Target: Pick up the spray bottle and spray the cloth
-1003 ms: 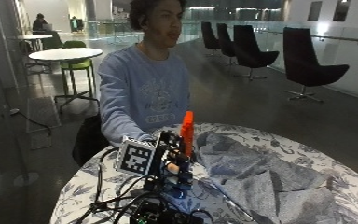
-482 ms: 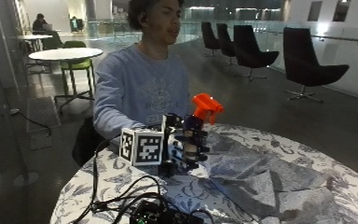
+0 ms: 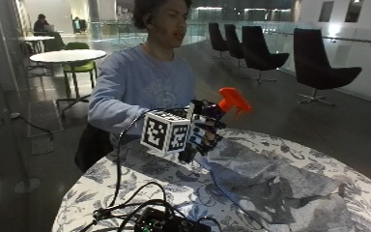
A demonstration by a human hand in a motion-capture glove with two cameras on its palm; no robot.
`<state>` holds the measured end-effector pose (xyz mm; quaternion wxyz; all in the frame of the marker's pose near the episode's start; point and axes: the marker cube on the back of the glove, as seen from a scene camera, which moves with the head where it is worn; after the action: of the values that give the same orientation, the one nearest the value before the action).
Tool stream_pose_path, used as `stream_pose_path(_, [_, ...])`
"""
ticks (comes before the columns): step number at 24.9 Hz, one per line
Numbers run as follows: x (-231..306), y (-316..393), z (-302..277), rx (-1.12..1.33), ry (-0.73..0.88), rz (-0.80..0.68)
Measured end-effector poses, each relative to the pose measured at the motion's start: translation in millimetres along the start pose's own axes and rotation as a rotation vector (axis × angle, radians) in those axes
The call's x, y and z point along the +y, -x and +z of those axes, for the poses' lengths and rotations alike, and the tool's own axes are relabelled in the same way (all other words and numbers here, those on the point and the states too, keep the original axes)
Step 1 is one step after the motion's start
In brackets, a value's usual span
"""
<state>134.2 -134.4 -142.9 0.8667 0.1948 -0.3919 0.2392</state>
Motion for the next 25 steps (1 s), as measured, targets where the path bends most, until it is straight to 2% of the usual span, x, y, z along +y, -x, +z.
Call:
stream_pose_path(10, [-2.9, 1.7, 18.2, -0.032, 0.13, 0.209])
stream_pose_path(25, [-0.7, -2.4, 20.4, -0.029, 0.093, 0.267])
